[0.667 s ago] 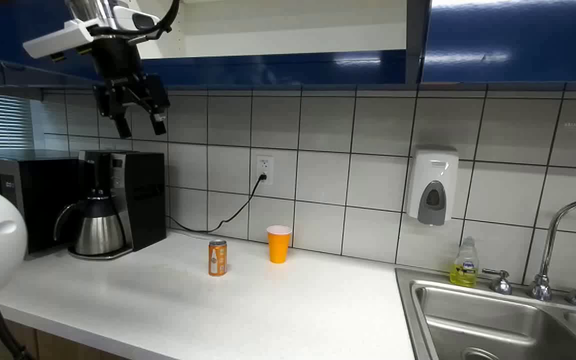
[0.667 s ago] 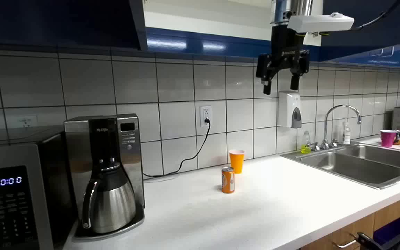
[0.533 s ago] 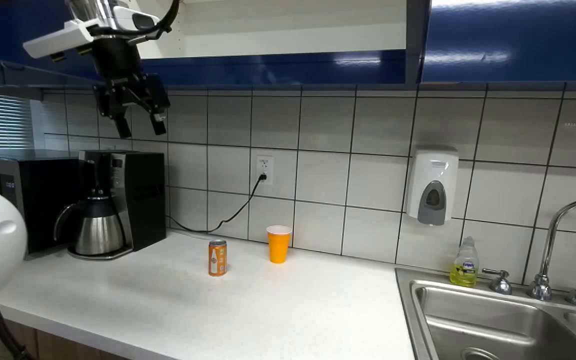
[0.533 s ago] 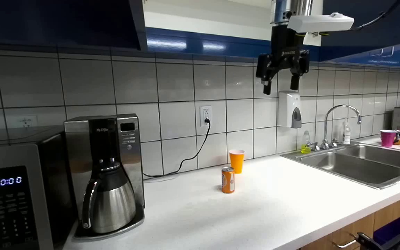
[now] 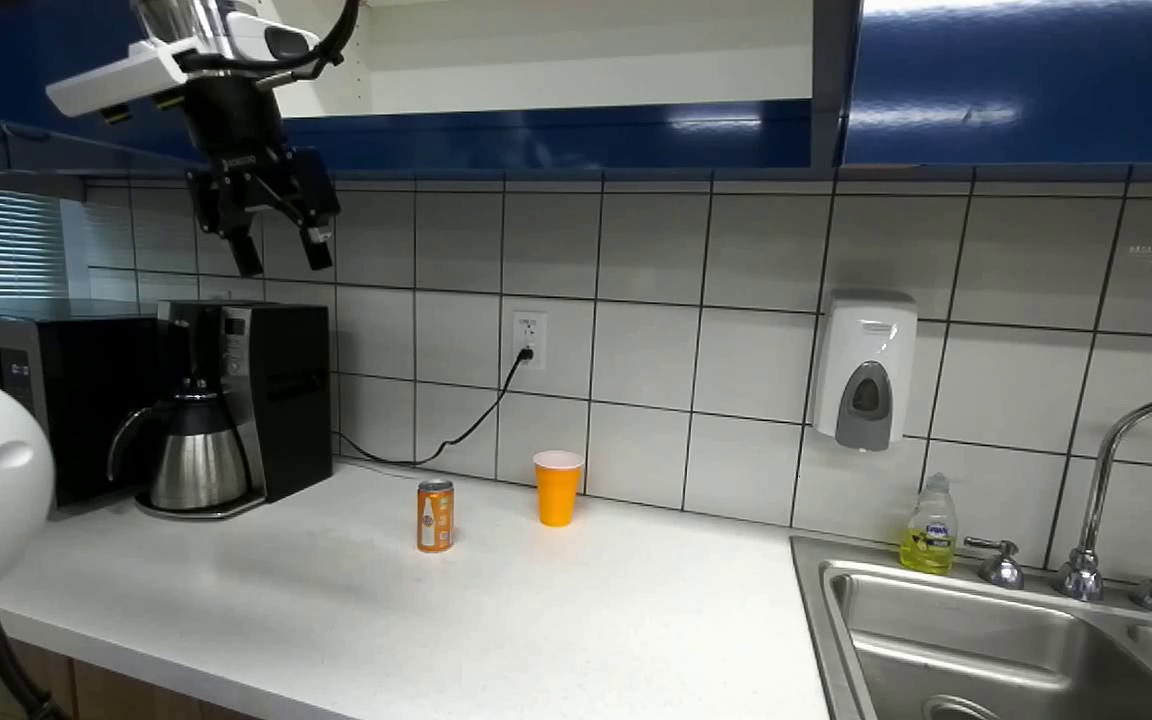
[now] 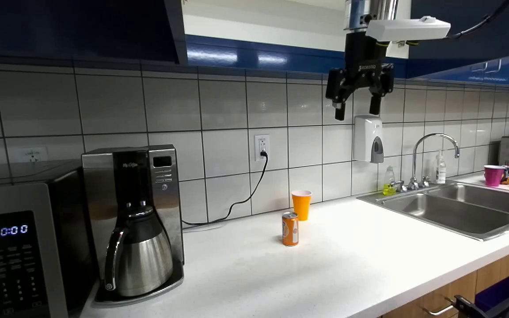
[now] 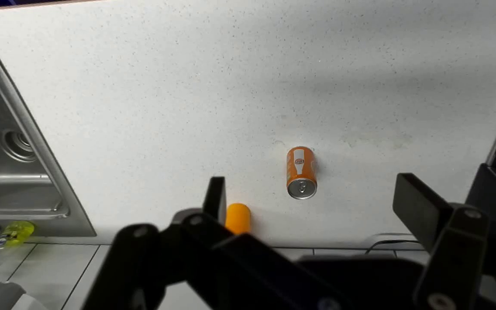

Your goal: Put the can in the top cabinet

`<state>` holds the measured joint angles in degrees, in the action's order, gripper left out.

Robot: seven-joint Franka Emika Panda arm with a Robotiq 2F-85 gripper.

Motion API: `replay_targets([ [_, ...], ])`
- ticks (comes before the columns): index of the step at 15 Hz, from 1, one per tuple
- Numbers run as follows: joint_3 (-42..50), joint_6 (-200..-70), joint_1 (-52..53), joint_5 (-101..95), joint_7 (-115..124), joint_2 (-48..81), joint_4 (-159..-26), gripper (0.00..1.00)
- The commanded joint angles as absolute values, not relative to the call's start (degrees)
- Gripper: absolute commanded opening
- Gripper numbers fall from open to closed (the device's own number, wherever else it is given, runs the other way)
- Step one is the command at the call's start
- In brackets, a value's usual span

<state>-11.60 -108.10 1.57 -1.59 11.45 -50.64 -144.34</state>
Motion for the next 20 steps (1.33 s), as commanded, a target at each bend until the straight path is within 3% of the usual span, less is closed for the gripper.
replay_targets([
  [1, -11.2, -108.0, 2.1, -2.0, 11.8, -50.5, -144.2, 1.0],
  [9, -10.2, -110.8, 1.0, -2.8, 11.4, -47.4, -144.9, 1.0],
  [20, -10.2, -123.0, 0.4, -7.4, 12.2, -31.4, -145.7, 1.0],
])
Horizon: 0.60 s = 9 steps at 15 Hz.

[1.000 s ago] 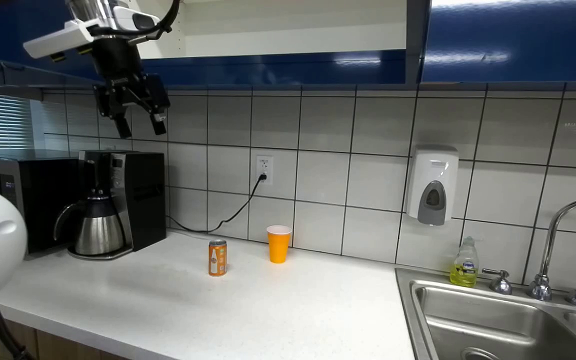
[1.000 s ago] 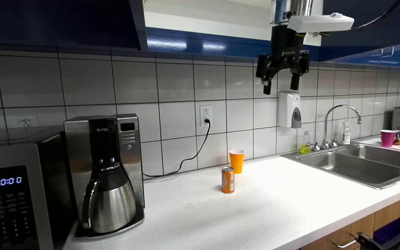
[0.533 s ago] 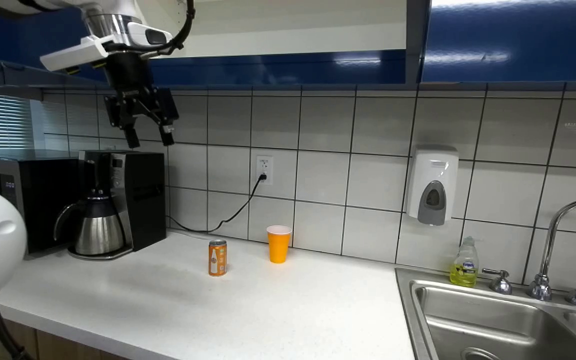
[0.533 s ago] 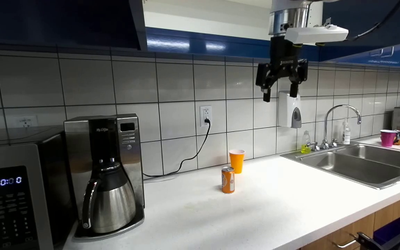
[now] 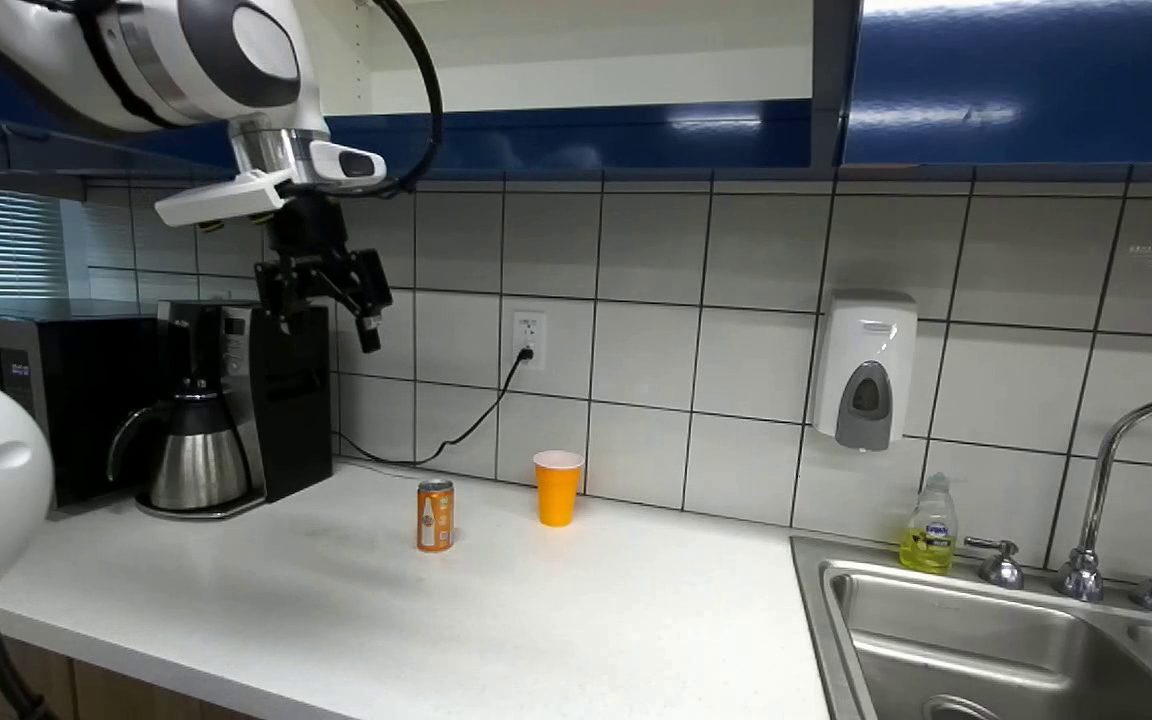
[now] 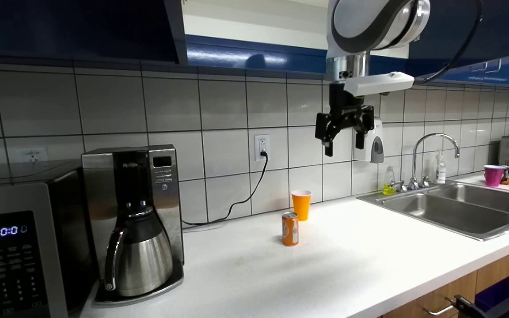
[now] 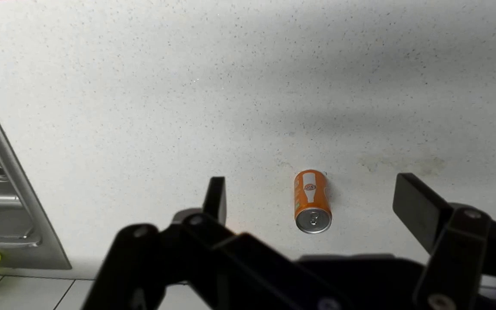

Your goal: Put the can in the top cabinet

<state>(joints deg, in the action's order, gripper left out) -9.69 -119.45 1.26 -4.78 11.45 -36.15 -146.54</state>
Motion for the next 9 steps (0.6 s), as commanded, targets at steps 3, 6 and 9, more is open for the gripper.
replay_targets([
  [3, -10.2, -127.8, 0.4, -10.0, 12.5, -26.1, -145.9, 1.0],
  [6, -10.3, -133.1, 0.5, -12.1, 13.1, -20.7, -146.1, 1.0],
  [9, -10.3, -139.6, 0.3, -14.6, 14.3, -15.0, -146.4, 1.0],
])
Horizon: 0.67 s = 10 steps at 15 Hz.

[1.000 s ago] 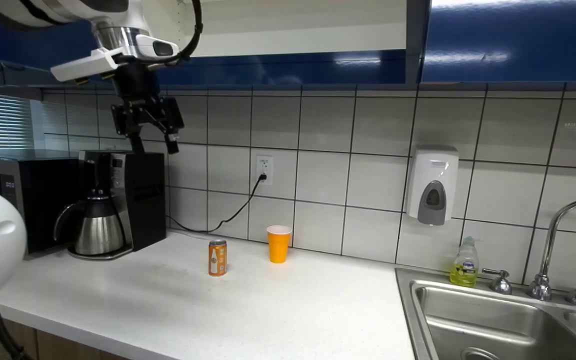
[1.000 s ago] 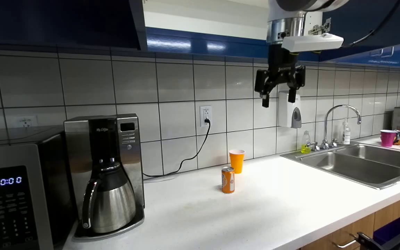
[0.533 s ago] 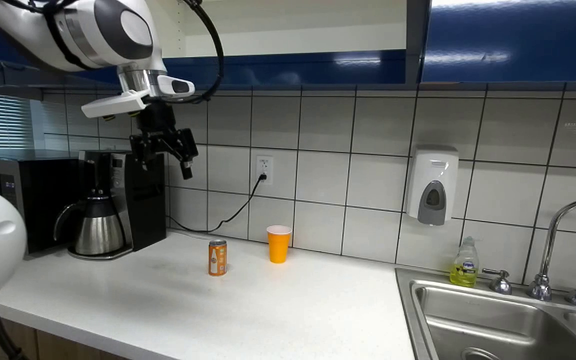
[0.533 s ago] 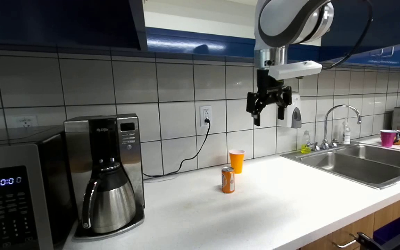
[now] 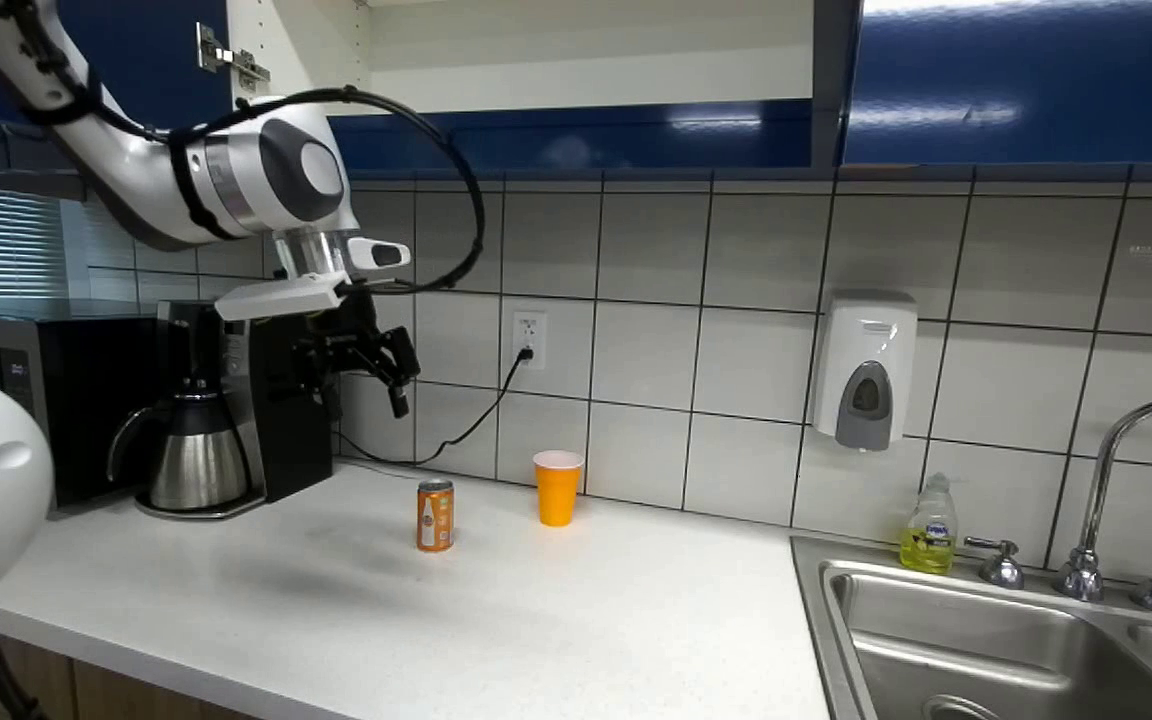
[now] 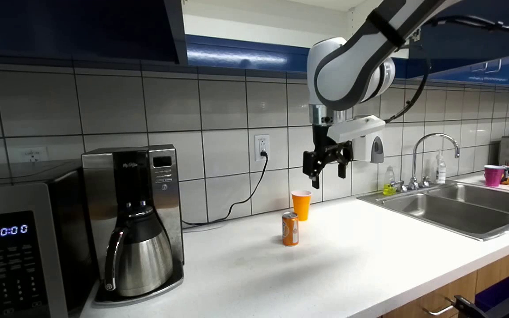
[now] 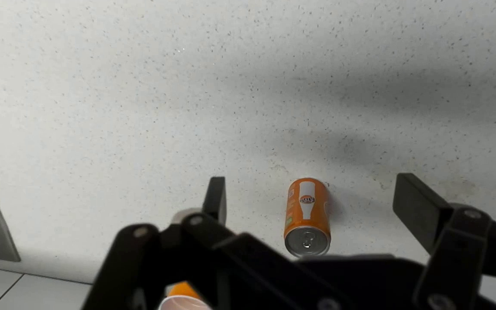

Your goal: Put the can in the top cabinet

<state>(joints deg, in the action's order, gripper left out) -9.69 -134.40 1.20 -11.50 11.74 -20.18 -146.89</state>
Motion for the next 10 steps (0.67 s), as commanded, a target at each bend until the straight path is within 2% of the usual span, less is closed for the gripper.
replay_targets([
  [1, -10.3, -141.7, 0.0, -15.9, 15.1, -13.1, -146.4, 1.0],
  [6, -9.1, -151.6, -0.8, -23.4, 20.1, -2.6, -145.3, 1.0],
  [10, -6.9, -157.1, -1.2, -36.8, 31.3, 5.0, -142.8, 1.0],
])
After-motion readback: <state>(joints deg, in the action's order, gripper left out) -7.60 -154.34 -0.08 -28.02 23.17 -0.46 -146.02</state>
